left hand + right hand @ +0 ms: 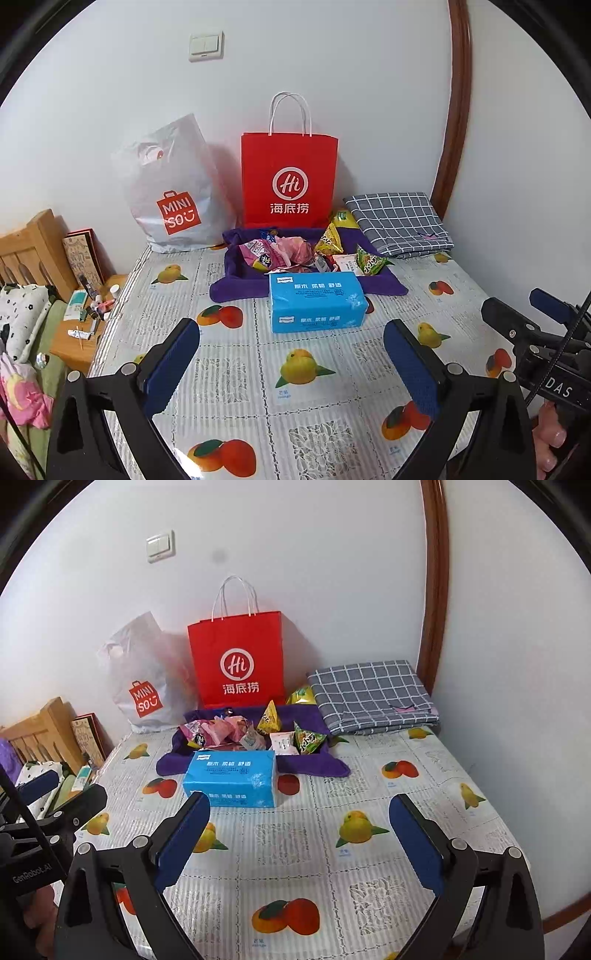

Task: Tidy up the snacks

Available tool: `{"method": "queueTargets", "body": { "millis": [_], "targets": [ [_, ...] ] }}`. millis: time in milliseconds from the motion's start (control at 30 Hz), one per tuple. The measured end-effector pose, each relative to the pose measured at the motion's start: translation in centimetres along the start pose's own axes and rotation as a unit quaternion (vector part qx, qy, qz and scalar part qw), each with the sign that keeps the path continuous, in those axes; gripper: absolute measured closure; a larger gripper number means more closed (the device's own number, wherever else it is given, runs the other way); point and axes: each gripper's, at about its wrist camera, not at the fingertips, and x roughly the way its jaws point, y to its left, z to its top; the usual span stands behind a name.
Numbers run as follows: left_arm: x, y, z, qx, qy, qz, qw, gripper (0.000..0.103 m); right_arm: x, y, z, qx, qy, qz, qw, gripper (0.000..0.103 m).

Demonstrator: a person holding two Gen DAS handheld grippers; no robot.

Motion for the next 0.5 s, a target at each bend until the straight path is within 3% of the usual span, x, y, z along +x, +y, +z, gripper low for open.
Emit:
{"method": "queueTargets", "body": {
  "millis": [500],
  "targets": [
    [-0.57, 0.01, 0.07, -0.001, -0.005, 0.004, 1.0000, 0.002, -1.06, 0.03, -0.31, 0.004, -0.008, 0.008, 1.000, 0.006]
  ]
}}
